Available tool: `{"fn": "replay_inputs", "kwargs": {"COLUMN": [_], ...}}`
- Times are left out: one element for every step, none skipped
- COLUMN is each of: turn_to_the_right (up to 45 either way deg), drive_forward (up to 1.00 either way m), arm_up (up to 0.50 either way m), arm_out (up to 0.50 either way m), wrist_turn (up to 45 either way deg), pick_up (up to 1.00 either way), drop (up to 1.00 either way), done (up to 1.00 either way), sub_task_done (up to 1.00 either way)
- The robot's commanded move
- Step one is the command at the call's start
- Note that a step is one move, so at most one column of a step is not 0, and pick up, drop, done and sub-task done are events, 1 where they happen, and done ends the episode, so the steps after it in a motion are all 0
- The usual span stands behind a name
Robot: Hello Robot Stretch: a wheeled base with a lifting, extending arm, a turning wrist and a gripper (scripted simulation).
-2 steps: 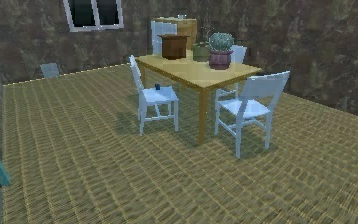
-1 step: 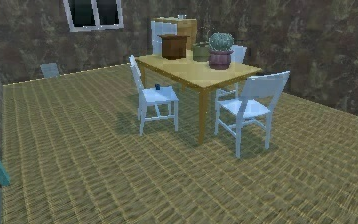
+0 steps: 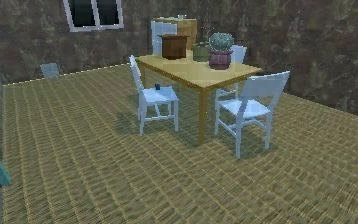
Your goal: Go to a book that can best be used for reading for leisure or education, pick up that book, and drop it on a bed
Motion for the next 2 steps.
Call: {"fn": "replay_inputs", "kwargs": {"turn_to_the_right": [0.0,0.0], "drive_forward": [0.00,0.00], "arm_up": [0.00,0.00], "arm_out": [0.00,0.00], "wrist_turn": [45.0,45.0], "pick_up": [0.00,0.00], "drop": [0.00,0.00], "done": [0.00,0.00], "sub_task_done": [0.00,0.00]}}
